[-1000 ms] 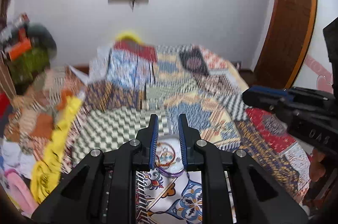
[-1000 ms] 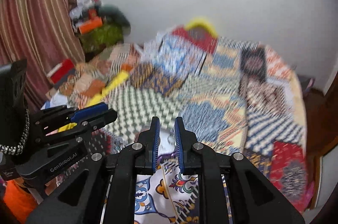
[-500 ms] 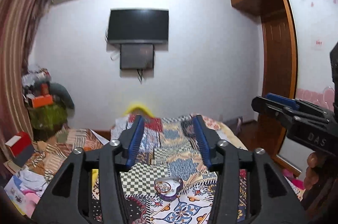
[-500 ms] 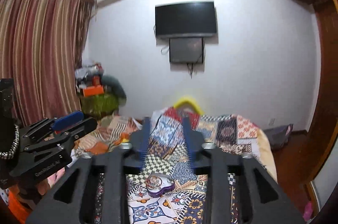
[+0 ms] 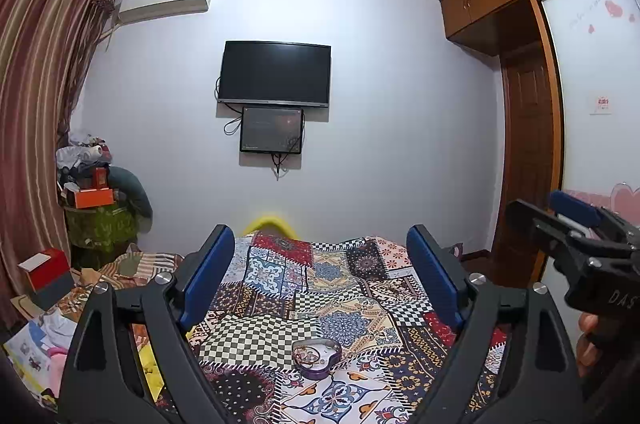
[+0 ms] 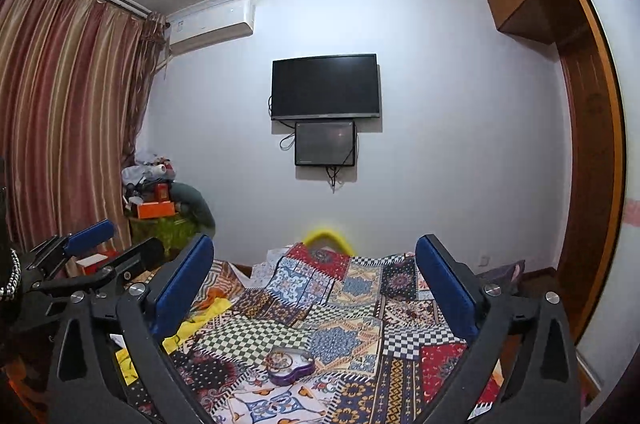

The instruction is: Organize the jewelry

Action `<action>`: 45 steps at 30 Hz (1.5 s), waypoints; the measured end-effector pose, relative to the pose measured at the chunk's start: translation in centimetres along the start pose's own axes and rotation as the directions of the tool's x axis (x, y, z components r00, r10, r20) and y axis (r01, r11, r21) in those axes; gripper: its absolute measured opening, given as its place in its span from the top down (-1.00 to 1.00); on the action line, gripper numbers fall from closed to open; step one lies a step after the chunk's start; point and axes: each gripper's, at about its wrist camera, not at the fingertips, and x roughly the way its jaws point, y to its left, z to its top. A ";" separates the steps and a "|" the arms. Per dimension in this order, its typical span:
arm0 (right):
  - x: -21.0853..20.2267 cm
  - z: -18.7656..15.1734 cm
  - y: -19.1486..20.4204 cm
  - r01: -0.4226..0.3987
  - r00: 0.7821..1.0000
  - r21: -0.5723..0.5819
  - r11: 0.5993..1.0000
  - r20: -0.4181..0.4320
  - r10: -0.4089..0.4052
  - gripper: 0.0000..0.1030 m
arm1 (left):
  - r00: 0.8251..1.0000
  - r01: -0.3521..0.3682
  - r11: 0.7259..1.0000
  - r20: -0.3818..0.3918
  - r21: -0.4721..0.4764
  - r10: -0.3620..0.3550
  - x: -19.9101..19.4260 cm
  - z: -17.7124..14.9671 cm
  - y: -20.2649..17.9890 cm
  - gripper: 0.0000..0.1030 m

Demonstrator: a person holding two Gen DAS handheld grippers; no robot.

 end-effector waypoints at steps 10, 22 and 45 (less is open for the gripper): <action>-1.1 -0.8 -0.9 -0.004 1.000 0.031 1.000 -0.029 0.005 -0.95 | 1.000 -0.008 1.000 -0.003 0.007 0.008 -0.4 -0.3 -0.5 -0.72; -1.8 -1.5 -1.1 -0.001 0.999 0.033 0.999 -0.052 0.002 -0.95 | 1.000 -0.008 1.000 -0.021 0.019 0.008 0.3 -0.9 -0.6 -0.76; -2.2 -1.2 -1.6 0.010 0.997 0.047 0.999 -0.078 -0.006 -0.95 | 0.997 0.025 1.000 -0.067 0.010 -0.024 1.7 -1.5 -0.6 -0.77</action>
